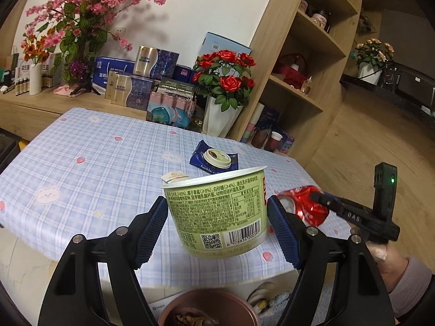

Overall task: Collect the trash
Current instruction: 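Drop the red can into the bin with right gripper while left holds the cup, then lower the green paper cup into the brown bin and open the left gripper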

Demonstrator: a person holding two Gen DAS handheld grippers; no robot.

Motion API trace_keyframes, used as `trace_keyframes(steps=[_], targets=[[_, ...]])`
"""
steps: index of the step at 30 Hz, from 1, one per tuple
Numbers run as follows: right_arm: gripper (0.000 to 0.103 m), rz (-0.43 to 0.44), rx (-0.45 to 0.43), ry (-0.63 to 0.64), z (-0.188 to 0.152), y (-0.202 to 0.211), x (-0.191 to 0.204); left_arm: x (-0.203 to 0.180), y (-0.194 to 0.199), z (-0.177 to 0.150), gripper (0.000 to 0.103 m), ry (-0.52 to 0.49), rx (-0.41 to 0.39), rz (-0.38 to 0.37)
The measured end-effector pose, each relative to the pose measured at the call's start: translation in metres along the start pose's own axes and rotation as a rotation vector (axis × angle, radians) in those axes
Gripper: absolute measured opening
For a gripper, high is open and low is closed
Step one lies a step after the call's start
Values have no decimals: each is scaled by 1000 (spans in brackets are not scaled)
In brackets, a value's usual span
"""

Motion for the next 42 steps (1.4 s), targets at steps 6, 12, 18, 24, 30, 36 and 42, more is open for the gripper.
trace_keyframes(steps=[6, 12, 18, 24, 30, 36, 42], targets=[[23, 25, 95, 42, -47, 5, 35, 3, 31, -19, 73, 4, -2, -1], [23, 66, 206, 68, -89, -4, 65, 7, 50, -27, 73, 21, -15, 1], [30, 121, 264, 63, -104, -16, 85, 7, 56, -30, 73, 32, -23, -9], [38, 111, 223, 60, -94, -14, 89, 5, 56, -34, 73, 14, -16, -12], [71, 38, 114, 25, -69, 5, 67, 5, 51, -41, 73, 21, -4, -15], [97, -82, -10, 20, -44, 31, 48, -6, 47, -46, 73, -21, 14, -23], [97, -117, -71, 1, -31, 49, 32, -13, 40, -53, 73, -37, 58, -43]])
Point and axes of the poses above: each gripper's, at about its wrist camera, not at the fingertips, and y roughly against the way its jaws point, x to its left, z to its top, the point moved 3 cm from there along -y, roughly the way its jaws point, and after that the axes turned 5 degrees about -y, right-handed, at the moved point
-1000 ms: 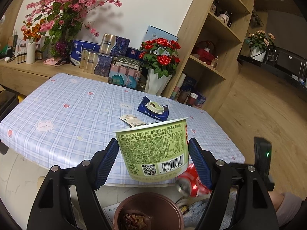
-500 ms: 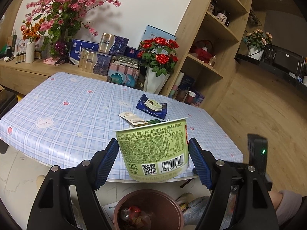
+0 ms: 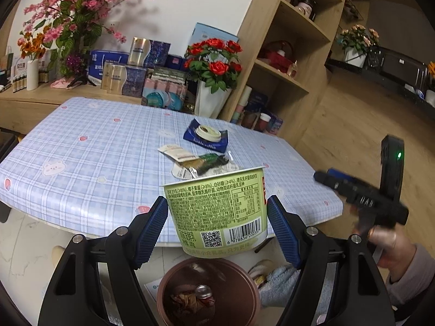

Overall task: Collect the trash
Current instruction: 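Lower the green paper cup into the brown bin and open the left gripper, then reach the left gripper to the clear plastic lid and grasp it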

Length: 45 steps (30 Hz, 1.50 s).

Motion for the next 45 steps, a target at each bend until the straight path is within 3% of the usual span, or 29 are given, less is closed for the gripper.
trace_keyframes(steps=[11, 20, 27, 33, 38, 45], targets=[[97, -33, 0, -24, -3, 5, -12, -6, -9, -15, 73, 5, 61, -36], [97, -51, 9, -30, -4, 2, -16, -9, -9, -15, 79, -6, 53, -50], [97, -86, 5, -26, -4, 3, -22, 8, -1, -1, 96, -18, -17, 97], [97, -106, -4, -33, -3, 2, -29, 28, 0, 16, 97, -35, -48, 230], [97, -128, -1, -39, -2, -4, -36, 40, -3, 26, 97, -37, -57, 276], [97, -167, -12, -49, 2, -12, -49, 39, -25, 35, 97, -67, -26, 280]])
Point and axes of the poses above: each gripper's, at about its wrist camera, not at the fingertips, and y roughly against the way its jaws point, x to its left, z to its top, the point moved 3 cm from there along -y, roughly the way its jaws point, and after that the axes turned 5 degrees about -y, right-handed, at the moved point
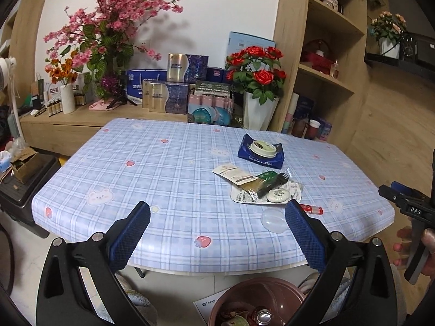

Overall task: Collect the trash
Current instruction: 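Reach the left gripper to the clear plastic lid and grasp it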

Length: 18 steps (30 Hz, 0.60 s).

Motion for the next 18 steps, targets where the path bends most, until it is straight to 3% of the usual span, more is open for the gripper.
trace_keyframes(steps=[8, 18], targets=[[97, -15, 24, -36, 1, -20, -20, -28, -44, 4, 97, -70, 54, -59], [97, 1, 113, -49, -16, -60, -35, -83, -132, -27, 97, -103, 237, -170]])
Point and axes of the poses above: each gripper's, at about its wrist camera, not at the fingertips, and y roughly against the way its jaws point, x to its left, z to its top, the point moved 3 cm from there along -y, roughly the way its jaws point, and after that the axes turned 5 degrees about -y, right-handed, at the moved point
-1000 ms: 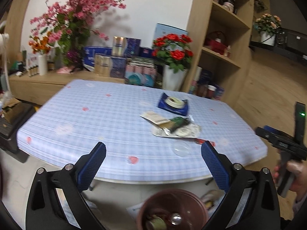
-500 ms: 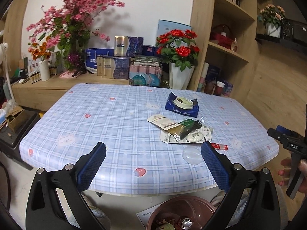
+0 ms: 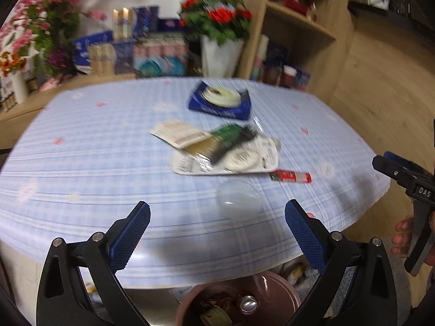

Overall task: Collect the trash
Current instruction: 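Reach the left gripper to the clear plastic lid and grasp it, then grasp the red lighter with the right gripper while the left gripper holds the lid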

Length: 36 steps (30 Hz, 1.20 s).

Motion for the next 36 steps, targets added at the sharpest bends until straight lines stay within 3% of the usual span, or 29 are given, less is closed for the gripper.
trace_keyframes(steps=[6, 18, 21, 23, 24, 27, 36], targets=[[97, 0, 53, -28, -11, -21, -11, -25, -60, 5, 97, -103, 86, -5], [97, -46, 103, -35, -24, -43, -30, -21, -113, 1, 96, -70, 188, 40], [97, -52, 111, -18, -24, -49, -30, -22, -114, 0, 89, -89, 181, 62], [97, -56, 117, -1, -22, -53, -28, -23, -112, 1, 69, -106, 174, 66], [97, -54, 121, 7, -21, -56, -27, -22, -110, 2, 64, -109, 169, 64], [97, -28, 145, 56, -17, -69, -18, -17, -105, 2, 64, -73, 170, 6], [97, 68, 264, 359, -10, -122, 35, 1, -59, -2, 64, 28, 82, -16]])
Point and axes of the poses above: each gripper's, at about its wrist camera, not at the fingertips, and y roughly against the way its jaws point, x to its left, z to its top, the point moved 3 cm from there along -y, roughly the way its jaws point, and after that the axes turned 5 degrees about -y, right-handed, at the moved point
